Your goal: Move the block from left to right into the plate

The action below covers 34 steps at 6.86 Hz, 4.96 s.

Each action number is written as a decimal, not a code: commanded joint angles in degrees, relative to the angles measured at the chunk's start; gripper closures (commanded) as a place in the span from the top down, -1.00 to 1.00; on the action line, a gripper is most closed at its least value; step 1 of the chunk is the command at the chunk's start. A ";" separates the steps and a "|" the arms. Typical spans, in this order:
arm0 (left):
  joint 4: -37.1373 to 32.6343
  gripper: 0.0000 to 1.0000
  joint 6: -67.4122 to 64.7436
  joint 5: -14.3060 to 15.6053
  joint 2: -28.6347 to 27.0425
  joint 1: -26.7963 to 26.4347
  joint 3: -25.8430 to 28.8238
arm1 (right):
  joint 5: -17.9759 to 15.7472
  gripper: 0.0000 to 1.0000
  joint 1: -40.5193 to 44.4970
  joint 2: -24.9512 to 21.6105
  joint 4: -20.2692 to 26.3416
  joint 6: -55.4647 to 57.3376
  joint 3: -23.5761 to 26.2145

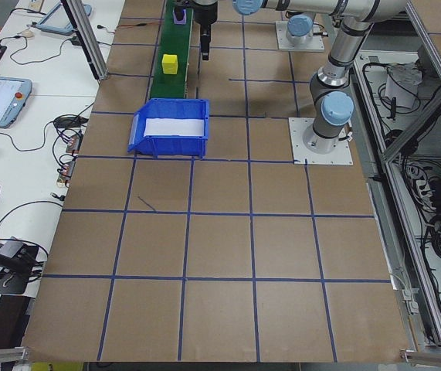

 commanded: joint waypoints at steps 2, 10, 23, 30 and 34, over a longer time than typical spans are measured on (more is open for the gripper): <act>0.25 1.00 -1.53 -0.17 0.76 -0.28 -0.42 | -2.63 0.96 0.12 1.99 -0.33 0.54 -0.04; 0.25 1.00 -1.63 0.09 0.76 -0.19 -0.16 | -17.04 -0.46 -10.36 2.79 -0.24 -9.05 -4.17; 0.51 1.00 -1.63 -0.43 0.84 0.07 -0.51 | -13.44 0.71 -41.72 6.04 -6.65 -48.24 4.01; 0.69 1.00 -1.28 -0.34 0.84 0.34 -0.42 | -10.98 0.99 -31.91 -0.90 0.81 -40.00 -1.34; 0.77 1.00 -1.37 -0.34 0.84 0.60 -0.42 | -11.16 1.00 -9.51 -3.10 0.64 -12.97 -2.49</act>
